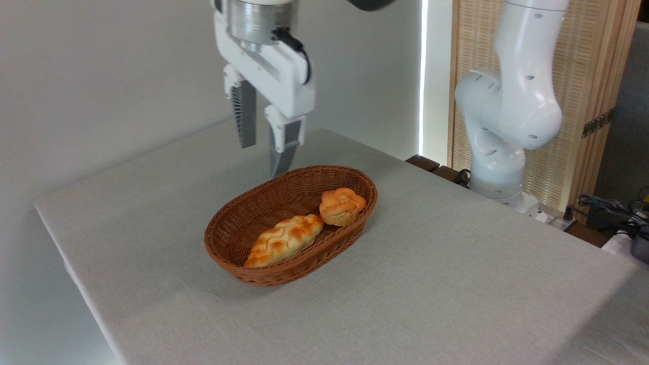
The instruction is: Put bread into the basket
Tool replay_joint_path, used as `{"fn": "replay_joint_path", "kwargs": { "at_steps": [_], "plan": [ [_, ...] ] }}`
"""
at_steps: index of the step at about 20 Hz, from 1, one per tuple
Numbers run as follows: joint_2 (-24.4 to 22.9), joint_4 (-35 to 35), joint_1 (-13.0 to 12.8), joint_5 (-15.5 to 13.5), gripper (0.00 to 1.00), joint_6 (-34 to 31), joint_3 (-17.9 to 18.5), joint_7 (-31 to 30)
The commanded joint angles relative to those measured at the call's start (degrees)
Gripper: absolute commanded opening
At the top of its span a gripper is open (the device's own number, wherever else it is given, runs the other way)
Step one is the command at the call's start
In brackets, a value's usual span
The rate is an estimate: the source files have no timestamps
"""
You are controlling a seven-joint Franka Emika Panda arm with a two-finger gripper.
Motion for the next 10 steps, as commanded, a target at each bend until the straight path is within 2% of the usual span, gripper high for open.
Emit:
{"fn": "replay_joint_path", "kwargs": {
  "at_steps": [1, 3, 6, 7, 10],
  "plan": [
    [7.80, 11.44, -0.07, 0.31, 1.00, -7.81, 1.17, -0.52],
    [8.25, 12.77, -0.07, 1.98, 1.00, -8.70, 1.17, -0.61],
    [8.34, 12.86, 0.28, 2.34, 1.00, -9.14, 0.65, -0.79],
    [8.34, 12.86, 1.94, 2.34, 1.00, -9.23, -0.31, -0.96],
    [8.34, 12.78, 9.40, 2.43, 1.00, -9.23, -7.86, -0.79]
  ]
}}
